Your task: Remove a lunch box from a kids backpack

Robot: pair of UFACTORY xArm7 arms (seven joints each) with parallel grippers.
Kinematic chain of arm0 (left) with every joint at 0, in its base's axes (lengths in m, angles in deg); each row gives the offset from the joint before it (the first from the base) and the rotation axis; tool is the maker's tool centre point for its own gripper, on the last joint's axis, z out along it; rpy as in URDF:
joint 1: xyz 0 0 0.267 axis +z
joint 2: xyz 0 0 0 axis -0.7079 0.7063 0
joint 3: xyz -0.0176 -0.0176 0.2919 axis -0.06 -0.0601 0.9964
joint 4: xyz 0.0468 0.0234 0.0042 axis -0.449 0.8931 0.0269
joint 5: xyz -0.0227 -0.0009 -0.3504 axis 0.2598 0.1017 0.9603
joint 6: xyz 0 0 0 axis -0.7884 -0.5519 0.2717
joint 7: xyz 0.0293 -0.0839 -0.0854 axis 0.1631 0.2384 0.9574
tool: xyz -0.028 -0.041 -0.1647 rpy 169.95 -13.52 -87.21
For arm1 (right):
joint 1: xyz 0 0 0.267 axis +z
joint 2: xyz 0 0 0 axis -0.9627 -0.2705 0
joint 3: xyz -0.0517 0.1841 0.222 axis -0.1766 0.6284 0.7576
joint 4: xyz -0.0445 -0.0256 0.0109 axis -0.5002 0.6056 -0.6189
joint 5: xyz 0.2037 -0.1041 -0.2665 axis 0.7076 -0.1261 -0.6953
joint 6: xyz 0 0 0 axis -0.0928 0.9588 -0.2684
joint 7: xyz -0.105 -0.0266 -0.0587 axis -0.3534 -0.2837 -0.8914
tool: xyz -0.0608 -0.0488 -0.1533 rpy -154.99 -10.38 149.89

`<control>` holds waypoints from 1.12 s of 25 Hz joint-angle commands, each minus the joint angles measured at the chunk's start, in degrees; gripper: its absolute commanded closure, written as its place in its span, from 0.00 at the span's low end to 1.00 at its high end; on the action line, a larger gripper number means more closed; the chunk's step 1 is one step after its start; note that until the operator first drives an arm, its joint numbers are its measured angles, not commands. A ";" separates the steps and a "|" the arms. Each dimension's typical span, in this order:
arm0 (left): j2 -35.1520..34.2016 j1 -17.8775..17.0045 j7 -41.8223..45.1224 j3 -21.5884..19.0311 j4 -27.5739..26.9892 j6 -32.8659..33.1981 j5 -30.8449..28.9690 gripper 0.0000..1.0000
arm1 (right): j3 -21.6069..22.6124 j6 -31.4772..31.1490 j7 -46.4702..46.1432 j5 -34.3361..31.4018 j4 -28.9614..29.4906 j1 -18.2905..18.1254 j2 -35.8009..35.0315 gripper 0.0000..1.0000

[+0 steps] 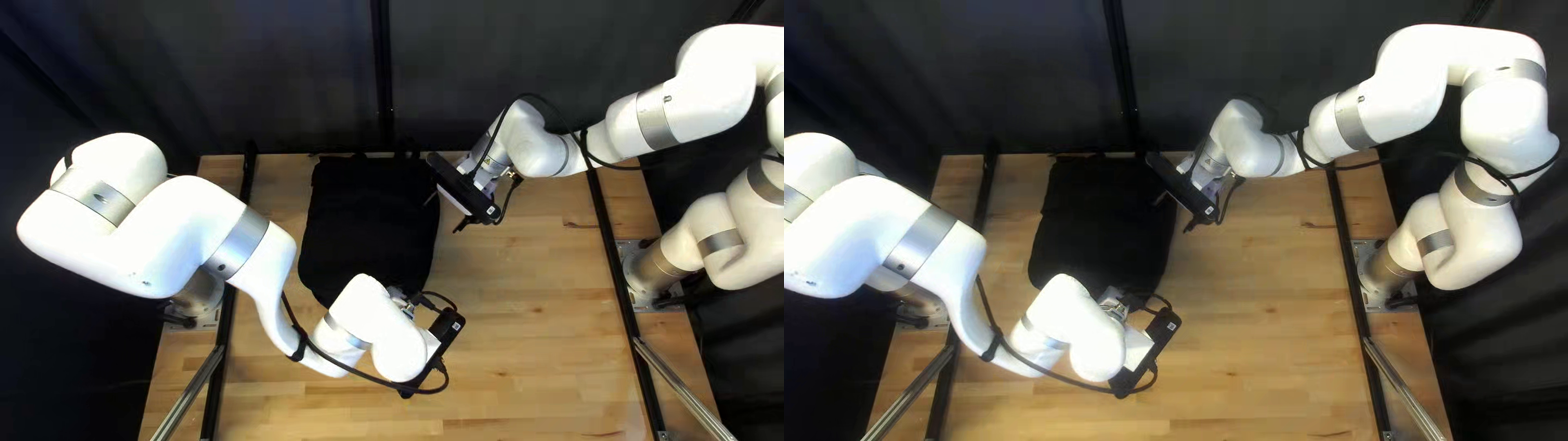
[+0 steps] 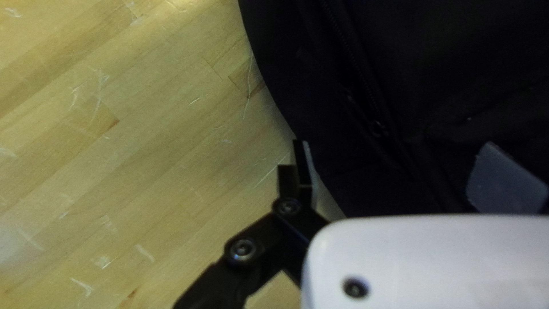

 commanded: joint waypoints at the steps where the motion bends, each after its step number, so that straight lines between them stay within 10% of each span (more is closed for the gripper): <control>1: 0.53 0.29 -0.20 0.00 0.08 0.64 0.71 1.00 | 0.00 0.00 0.00 0.00 0.00 0.00 0.00 0.00; 13: 1.22 0.48 -0.78 -0.18 -0.80 -0.29 2.10 1.00 | 1.91 7.38 2.52 -4.13 -4.86 2.11 4.38 0.00; 28: 0.90 -0.07 0.16 -0.25 -1.48 -1.23 1.60 1.00 | 8.59 22.16 -24.49 12.47 0.30 4.72 -4.88 0.00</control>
